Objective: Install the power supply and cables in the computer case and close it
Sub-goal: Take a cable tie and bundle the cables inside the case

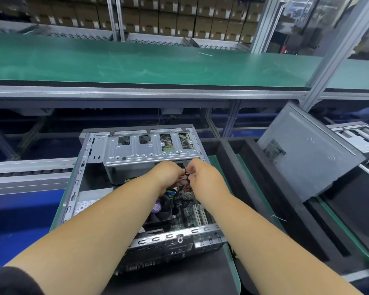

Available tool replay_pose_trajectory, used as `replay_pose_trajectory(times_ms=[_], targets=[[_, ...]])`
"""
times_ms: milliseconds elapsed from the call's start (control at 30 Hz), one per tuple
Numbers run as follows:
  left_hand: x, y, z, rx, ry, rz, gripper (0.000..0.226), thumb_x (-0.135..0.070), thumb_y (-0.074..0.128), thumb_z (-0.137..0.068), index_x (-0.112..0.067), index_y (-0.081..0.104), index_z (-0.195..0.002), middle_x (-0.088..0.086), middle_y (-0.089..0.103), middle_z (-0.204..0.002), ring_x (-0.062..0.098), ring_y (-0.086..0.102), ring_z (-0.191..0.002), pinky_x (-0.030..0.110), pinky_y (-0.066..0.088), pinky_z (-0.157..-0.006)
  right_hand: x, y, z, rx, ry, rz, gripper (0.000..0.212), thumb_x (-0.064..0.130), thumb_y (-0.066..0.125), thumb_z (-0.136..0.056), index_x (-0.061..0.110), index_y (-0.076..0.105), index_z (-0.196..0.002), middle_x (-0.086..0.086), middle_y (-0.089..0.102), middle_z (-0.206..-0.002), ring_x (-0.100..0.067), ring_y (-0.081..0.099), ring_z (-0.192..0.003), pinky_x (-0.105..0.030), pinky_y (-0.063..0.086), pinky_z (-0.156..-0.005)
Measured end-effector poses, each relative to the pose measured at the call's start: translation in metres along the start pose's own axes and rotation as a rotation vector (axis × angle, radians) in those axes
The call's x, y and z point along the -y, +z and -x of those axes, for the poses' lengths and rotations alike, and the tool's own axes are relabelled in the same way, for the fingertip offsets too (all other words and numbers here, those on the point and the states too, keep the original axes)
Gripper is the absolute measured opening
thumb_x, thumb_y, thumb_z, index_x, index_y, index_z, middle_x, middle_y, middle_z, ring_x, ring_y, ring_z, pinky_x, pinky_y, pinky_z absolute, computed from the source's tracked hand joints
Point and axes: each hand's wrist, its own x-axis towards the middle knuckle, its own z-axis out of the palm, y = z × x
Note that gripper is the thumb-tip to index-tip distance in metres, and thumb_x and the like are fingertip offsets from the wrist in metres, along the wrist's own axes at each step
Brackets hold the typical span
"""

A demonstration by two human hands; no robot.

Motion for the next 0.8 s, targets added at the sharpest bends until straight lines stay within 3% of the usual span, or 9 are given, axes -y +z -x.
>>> replay_pose_trajectory(times_ms=[100, 200, 333, 433, 567, 633, 800], targets=[[0.003, -0.002, 0.002, 0.039, 0.027, 0.032, 0.015, -0.007, 0.052, -0.095, 0.0, 0.064, -0.1, 0.016, 0.073, -0.099, 0.021, 0.067, -0.088, 0.028, 0.047, -0.072, -0.004, -0.005, -0.013, 0.031, -0.04, 0.052, 0.015, 0.011, 0.057, -0.093, 0.02, 0.065, -0.101, -0.004, 0.067, -0.102, -0.024, 0.062, -0.092, -0.037, 0.052, -0.081], [0.003, -0.006, 0.005, 0.053, 0.029, 0.1, 0.013, -0.002, 0.049, -0.094, -0.004, 0.062, -0.091, 0.011, 0.07, -0.091, 0.017, 0.069, -0.081, 0.021, 0.05, -0.063, -0.002, -0.01, -0.027, 0.168, -0.036, 0.116, 0.016, 0.019, 0.059, -0.096, 0.019, 0.071, -0.106, -0.005, 0.071, -0.101, -0.025, 0.065, -0.093, -0.033, 0.052, -0.083], [0.006, -0.023, 0.003, 0.011, 0.029, 0.058, 0.022, 0.011, 0.044, -0.092, -0.003, 0.06, -0.094, 0.018, 0.07, -0.095, 0.016, 0.069, -0.077, 0.02, 0.054, -0.063, -0.008, -0.007, -0.024, 0.084, -0.122, 0.005, 0.01, 0.02, 0.064, -0.092, 0.023, 0.073, -0.095, 0.005, 0.068, -0.091, -0.016, 0.063, -0.084, -0.03, 0.051, -0.078], [0.011, -0.032, 0.001, -0.036, 0.079, -0.054, 0.02, 0.011, 0.047, -0.092, -0.003, 0.061, -0.09, 0.015, 0.071, -0.081, 0.017, 0.067, -0.072, 0.024, 0.053, -0.068, -0.013, -0.002, -0.022, 0.062, -0.17, -0.021, 0.008, 0.022, 0.063, -0.093, 0.027, 0.068, -0.089, 0.011, 0.06, -0.087, -0.012, 0.056, -0.08, -0.03, 0.049, -0.074], [0.021, -0.034, 0.004, -0.068, 0.142, -0.132, 0.016, 0.004, 0.05, -0.093, -0.006, 0.063, -0.089, 0.009, 0.071, -0.075, 0.013, 0.063, -0.061, 0.021, 0.049, -0.056, -0.016, 0.0, -0.023, 0.059, -0.14, -0.114, 0.009, 0.023, 0.063, -0.091, 0.03, 0.067, -0.086, 0.014, 0.066, -0.083, -0.006, 0.06, -0.08, -0.033, 0.053, -0.075], [0.026, -0.035, 0.005, -0.062, 0.178, -0.086, 0.014, 0.0, 0.054, -0.093, -0.007, 0.064, -0.09, 0.007, 0.071, -0.075, 0.011, 0.063, -0.06, 0.018, 0.048, -0.055, -0.017, 0.001, -0.023, 0.062, -0.133, -0.142, 0.009, 0.023, 0.064, -0.09, 0.03, 0.069, -0.087, 0.014, 0.067, -0.084, -0.005, 0.061, -0.081, -0.033, 0.054, -0.077], [0.028, -0.037, 0.004, 0.054, 0.23, 0.181, 0.022, -0.002, 0.046, -0.099, -0.005, 0.067, -0.095, 0.008, 0.074, -0.082, 0.012, 0.069, -0.071, 0.019, 0.056, -0.069, -0.02, 0.001, -0.026, 0.029, -0.126, -0.203, 0.011, 0.023, 0.068, -0.088, 0.032, 0.071, -0.084, 0.013, 0.069, -0.079, -0.004, 0.061, -0.074, -0.031, 0.054, -0.074]])
